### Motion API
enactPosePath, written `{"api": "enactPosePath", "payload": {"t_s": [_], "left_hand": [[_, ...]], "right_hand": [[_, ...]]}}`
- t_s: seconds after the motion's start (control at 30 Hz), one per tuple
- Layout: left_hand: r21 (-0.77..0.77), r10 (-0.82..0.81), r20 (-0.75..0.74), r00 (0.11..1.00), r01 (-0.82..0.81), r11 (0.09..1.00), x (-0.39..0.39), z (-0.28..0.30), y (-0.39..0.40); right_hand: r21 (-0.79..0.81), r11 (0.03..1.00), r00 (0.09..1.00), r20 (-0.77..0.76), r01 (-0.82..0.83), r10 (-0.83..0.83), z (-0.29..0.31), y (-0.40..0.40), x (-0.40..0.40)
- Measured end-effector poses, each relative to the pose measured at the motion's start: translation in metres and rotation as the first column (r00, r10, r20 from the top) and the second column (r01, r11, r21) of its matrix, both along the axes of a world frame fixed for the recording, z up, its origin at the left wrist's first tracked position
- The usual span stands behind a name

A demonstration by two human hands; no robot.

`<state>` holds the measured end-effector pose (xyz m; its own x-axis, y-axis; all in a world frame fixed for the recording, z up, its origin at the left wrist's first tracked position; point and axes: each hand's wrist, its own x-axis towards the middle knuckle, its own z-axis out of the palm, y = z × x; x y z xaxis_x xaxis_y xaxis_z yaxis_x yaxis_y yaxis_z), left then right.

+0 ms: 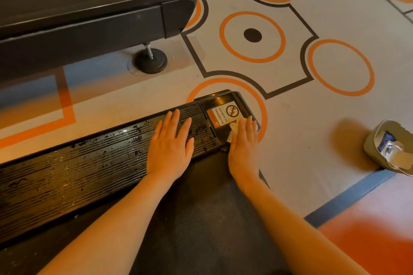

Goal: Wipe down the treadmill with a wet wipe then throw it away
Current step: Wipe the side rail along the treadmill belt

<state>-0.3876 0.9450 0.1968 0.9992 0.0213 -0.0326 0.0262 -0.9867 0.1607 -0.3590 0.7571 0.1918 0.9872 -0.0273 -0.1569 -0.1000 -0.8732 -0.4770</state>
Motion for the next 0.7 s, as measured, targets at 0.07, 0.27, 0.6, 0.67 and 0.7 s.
{"api": "enactPosePath", "payload": {"t_s": [0.07,0.27,0.6,0.67,0.7], "left_hand": [[-0.006,0.002,-0.002,1.000,-0.002,1.000,0.000,0.000,0.000],[-0.029,0.009,-0.009,1.000,-0.009,1.000,-0.001,0.002,-0.001],[-0.057,0.010,-0.020,1.000,-0.011,0.998,-0.001,0.003,0.000],[-0.058,0.008,-0.021,1.000,-0.009,0.998,-0.001,0.002,0.000],[-0.058,0.008,-0.021,1.000,-0.009,0.998,-0.001,0.002,0.000]], "right_hand": [[0.028,0.999,0.999,0.041,0.027,-0.028,0.002,0.017,-0.017],[0.123,0.992,0.998,0.054,0.002,-0.009,-0.001,0.039,-0.037],[0.088,0.991,0.995,0.007,0.099,-0.100,0.008,0.020,-0.005],[0.087,0.988,0.992,-0.004,0.125,-0.125,0.010,0.027,-0.010],[0.085,0.988,0.992,-0.009,0.126,-0.126,0.010,0.030,-0.014]]}}
